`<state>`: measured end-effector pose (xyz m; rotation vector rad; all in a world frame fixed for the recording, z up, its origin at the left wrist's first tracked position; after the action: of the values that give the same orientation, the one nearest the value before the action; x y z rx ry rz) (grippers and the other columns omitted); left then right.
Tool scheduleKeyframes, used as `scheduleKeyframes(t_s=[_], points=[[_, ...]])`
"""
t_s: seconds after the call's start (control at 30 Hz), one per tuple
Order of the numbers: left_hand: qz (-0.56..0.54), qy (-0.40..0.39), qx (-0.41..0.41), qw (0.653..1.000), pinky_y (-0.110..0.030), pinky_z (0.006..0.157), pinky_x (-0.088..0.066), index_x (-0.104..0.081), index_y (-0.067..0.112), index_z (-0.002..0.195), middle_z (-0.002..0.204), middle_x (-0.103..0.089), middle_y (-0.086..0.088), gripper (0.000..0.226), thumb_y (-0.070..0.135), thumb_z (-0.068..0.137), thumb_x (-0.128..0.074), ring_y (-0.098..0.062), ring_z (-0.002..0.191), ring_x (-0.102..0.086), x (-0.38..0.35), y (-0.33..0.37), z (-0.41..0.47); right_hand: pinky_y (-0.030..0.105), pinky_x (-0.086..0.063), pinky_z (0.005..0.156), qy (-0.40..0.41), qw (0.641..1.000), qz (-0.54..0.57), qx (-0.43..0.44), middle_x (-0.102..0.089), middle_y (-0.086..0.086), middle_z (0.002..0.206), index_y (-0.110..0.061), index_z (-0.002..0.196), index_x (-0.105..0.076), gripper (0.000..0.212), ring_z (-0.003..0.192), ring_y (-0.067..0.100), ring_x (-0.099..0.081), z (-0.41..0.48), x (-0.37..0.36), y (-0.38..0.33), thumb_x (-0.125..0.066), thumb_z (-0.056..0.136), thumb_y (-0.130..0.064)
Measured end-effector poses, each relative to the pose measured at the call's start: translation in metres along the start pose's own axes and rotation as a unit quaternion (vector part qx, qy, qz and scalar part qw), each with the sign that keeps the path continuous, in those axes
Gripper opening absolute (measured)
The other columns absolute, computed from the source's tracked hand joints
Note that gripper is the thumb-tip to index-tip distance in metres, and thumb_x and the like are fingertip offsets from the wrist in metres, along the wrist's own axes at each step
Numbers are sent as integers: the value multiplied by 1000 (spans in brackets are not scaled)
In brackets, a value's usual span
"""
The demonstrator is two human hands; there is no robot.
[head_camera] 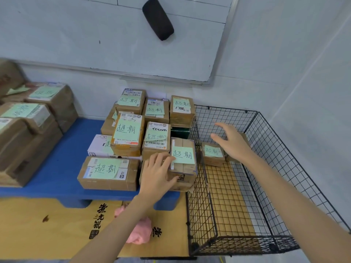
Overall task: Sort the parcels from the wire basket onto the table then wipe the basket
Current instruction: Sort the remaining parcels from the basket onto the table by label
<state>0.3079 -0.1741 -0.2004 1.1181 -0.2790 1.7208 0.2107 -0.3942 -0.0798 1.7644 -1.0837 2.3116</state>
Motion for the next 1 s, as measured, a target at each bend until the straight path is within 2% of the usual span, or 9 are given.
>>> scheduleKeyframes(t_s=[0.13, 0.3, 0.43, 0.7, 1.0], points=[[14, 12, -9, 1000, -37, 100, -32, -60, 24, 119, 123, -57, 3, 59, 47, 68, -77, -23, 118, -49, -1, -4, 11, 40, -25, 115, 2, 1000, 4, 0, -37, -1, 155, -20, 149, -37, 57, 144, 15, -30, -2, -3, 2, -54, 98, -39], [20, 25, 5, 999, -38, 102, -32, -61, 22, 116, 121, -58, 2, 54, 44, 69, -77, -24, 120, -50, -4, -6, 28, 38, -27, 113, 2, 1000, 2, -14, -39, 0, 154, -22, 148, -39, 56, 143, 15, -32, -3, -5, 8, -54, 98, -41], [23, 27, 28, 999, -41, 106, -30, -59, 20, 124, 126, -57, -3, 65, 45, 68, -78, -26, 120, -49, -8, -13, 37, 38, -28, 113, 3, 1000, -2, -23, -37, -1, 155, -23, 149, -38, 56, 143, 15, -31, -5, -6, 8, -55, 98, -41], [37, -1, 48, 998, -44, 103, -30, -60, 20, 120, 122, -56, -4, 64, 51, 67, -78, -28, 116, -49, -16, -17, 44, 41, -29, 113, 2, 999, 1, -35, -37, 1, 155, -24, 148, -38, 56, 144, 16, -30, -6, -10, 7, -54, 98, -41], [56, -11, 74, 996, -47, 104, -29, -59, 19, 115, 120, -55, -6, 63, 53, 65, -79, -30, 115, -47, -17, -11, 48, 36, -26, 112, 1, 1000, -4, -28, -38, -2, 153, -24, 147, -41, 53, 143, 14, -30, -9, 1, 18, -54, 98, -41]])
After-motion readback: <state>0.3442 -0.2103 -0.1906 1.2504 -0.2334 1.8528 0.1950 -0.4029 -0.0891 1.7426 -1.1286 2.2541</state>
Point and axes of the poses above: each hand's wrist, its own z-axis towards the middle knuckle, its own x-axis out of the back of the hand, y = z × x, the point moved 4 cm from there along z, towards the middle knuckle
